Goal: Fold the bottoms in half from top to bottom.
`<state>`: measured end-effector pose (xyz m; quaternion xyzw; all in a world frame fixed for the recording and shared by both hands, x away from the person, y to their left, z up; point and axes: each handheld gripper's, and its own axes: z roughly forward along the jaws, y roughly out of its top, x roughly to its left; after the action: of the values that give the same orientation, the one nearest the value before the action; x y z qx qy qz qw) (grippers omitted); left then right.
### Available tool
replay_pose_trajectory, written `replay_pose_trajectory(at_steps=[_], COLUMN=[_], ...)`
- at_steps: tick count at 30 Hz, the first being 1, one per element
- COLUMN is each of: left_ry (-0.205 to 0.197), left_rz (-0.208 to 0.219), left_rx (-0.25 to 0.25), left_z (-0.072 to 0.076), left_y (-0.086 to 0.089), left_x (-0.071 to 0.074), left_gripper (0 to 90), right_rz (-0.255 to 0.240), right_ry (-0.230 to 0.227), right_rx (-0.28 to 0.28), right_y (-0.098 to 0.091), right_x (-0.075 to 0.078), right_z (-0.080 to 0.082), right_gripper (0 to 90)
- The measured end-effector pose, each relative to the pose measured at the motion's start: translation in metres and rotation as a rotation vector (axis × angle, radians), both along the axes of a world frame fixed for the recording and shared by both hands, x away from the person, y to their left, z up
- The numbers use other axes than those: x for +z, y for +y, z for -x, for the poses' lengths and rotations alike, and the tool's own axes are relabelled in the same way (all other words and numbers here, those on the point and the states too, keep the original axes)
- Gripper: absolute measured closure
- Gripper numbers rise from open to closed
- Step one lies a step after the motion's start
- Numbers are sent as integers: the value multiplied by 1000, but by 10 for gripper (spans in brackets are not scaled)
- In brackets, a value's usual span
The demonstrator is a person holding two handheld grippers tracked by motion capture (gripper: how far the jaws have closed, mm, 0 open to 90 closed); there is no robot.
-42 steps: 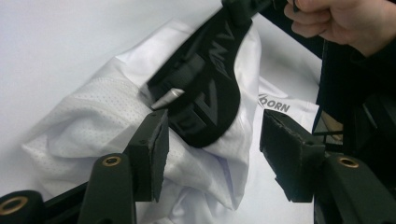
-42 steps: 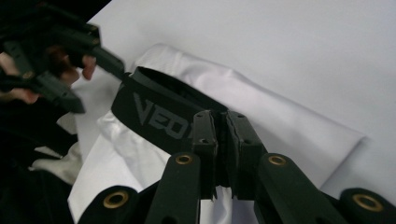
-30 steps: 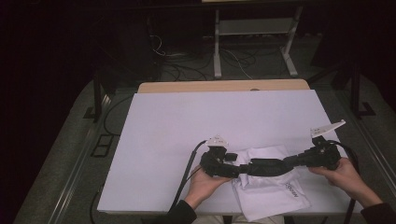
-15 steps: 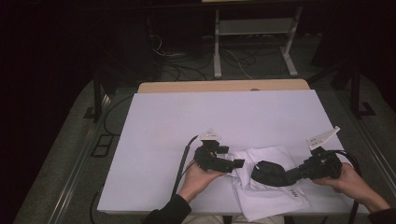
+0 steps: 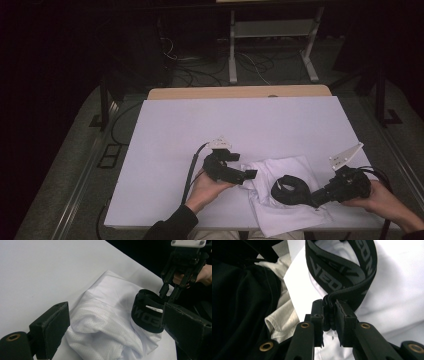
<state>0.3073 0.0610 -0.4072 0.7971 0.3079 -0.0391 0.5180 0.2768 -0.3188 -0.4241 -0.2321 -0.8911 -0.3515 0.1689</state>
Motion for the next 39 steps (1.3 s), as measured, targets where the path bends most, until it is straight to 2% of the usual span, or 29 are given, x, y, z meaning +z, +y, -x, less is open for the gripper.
replay_pose_trajectory(at_steps=[10, 13, 19, 22, 26, 29, 33, 36, 39], left_ry=[-3, -3, -5, -4, -5, -4, -1, 5, 6], left_rz=[22, 31, 49, 53, 59, 62, 63, 68, 65], left_rx=[-11, -12, -8, -10, -15, -19, -20, -20, -26], left_z=[0, 0, -1, -1, -1, 0, -1, -1, -1], left_y=[3, 4, 7, 7, 7, 6, 6, 5, 3], left_x=[-2, -3, -4, -4, -5, -5, -6, -7, -8], left_gripper=[61, 61, 59, 59, 58, 58, 58, 58, 58], right_rz=[51, 52, -10, -37, -60, -29, 7, 42, 69], right_ry=[26, 20, -8, -25, -68, -94, -95, -89, -59], right_rx=[-15, -36, -69, -92, -144, -197, -205, -194, -170], right_y=[-8, -13, -16, -13, -4, 8, 23, 35, 45], right_x=[-7, -4, 12, 20, 28, 28, 24, 17, 9], right_z=[7, 6, -6, -16, -34, -49, -64, -75, -86], right_gripper=[691, 617, 527, 526, 624, 753, 845, 866, 876])
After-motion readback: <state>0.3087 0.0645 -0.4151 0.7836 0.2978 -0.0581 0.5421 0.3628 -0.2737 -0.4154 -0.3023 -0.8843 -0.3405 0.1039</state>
